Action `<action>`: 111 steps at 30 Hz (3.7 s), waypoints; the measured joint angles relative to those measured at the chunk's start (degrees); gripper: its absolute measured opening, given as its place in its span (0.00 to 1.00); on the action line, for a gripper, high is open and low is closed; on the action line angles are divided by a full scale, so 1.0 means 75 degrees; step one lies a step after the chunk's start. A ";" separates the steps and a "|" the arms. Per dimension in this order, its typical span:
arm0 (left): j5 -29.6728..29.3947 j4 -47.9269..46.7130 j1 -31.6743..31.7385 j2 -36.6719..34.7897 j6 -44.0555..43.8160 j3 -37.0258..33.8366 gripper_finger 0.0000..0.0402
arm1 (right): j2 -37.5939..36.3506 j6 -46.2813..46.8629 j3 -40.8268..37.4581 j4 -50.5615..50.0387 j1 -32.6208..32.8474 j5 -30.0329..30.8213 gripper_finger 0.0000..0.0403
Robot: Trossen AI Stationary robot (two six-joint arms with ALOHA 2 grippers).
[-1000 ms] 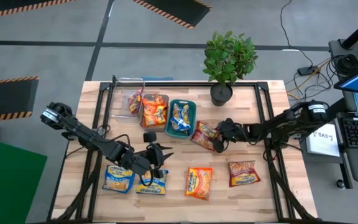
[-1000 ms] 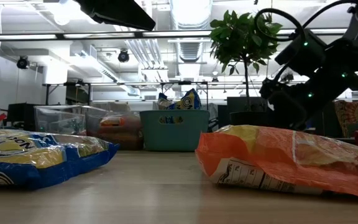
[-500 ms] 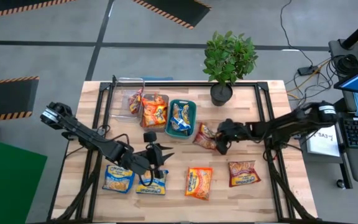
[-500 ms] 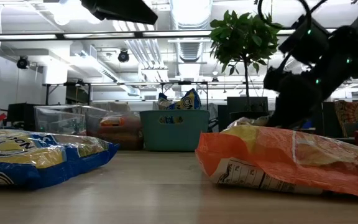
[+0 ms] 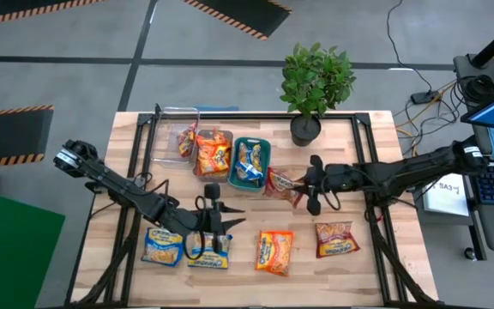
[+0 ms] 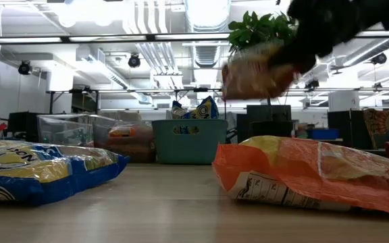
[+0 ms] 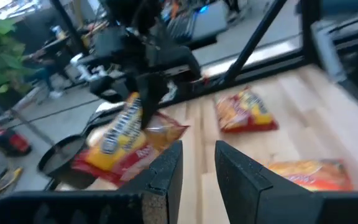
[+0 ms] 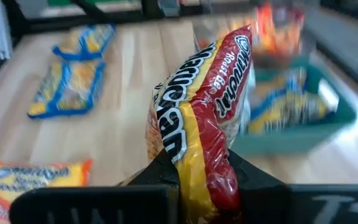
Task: Sort Maruchan noodles
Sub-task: Put the red noodle pack into the transparent bin
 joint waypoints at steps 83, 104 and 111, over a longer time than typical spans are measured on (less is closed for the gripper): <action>-0.4309 0.0537 0.0441 -0.2208 0.0157 -0.2044 0.09 | 0.3012 -0.3339 0.4617 -0.0769 0.1174 0.4128 0.56; -0.3474 -0.2995 0.2363 -0.4686 -0.0926 -0.2096 0.09 | 0.2716 -0.2531 0.3649 -0.0882 0.1180 0.4156 0.55; -0.1134 -0.6060 0.2363 -0.4486 -0.3648 -0.1740 0.11 | 0.2673 -0.2951 0.3606 -0.0880 0.1176 0.4155 0.55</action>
